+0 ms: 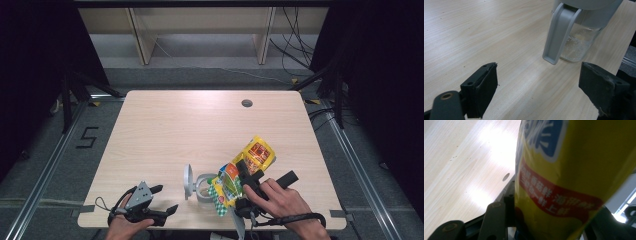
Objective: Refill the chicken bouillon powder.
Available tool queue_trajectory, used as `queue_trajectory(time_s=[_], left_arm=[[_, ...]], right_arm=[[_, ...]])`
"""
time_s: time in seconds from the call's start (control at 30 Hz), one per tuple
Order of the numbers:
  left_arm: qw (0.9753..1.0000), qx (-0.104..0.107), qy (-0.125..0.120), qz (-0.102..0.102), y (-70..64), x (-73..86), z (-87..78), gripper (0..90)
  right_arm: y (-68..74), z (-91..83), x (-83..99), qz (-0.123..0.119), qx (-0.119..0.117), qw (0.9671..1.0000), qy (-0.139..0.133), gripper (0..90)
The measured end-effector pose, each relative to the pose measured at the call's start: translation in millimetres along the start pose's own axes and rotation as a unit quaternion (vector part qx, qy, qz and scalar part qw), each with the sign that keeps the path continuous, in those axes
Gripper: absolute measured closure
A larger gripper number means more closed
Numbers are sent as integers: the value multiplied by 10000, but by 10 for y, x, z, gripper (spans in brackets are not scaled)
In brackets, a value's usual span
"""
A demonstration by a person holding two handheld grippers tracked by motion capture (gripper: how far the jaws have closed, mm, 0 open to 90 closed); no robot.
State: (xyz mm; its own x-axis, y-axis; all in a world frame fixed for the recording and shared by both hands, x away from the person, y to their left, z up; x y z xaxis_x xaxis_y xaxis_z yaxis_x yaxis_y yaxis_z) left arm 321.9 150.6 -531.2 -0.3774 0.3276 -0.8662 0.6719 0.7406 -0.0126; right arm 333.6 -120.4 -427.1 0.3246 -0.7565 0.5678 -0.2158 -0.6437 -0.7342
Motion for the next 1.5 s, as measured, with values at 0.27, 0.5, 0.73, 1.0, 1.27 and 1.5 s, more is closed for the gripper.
queue_trajectory(time_s=[0.27,0.5,0.73,1.0,1.27,1.5], left_arm=[[9999,41,-110,27,1,-15,8,150],[9999,30,-61,85,7,-11,4,150],[10000,21,-52,-35,-6,-8,-1,150],[9999,20,-72,82,10,-16,-2,150],[9999,4,-43,167,28,-14,-8,150],[9998,-7,-33,179,30,-16,-15,150]], right_arm=[[-22,4,31,-97,-81,9999,-33,555],[-47,8,-2,-266,-107,9995,-98,555],[-100,33,-55,-470,-98,9986,-206,555],[-154,54,-86,-631,16,9978,-212,555],[-134,68,-125,-458,-80,9984,-311,555],[-146,71,-149,-281,-4,9988,-409,555]])
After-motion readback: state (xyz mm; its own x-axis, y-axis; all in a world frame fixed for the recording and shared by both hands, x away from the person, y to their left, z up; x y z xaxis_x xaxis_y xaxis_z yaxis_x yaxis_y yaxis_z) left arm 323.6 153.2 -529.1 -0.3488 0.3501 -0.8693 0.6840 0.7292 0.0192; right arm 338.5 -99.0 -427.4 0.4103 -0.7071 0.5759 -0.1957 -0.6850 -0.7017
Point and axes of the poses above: each handheld gripper's, and its own axes: z roughly forward along the jaws, x roughly out of its underside, y roughly to its left, the point moved 6 cm from there along z, roughly forward along the jaws, and after that the axes turned 7 degrees about -x, right-handed, at the moved point
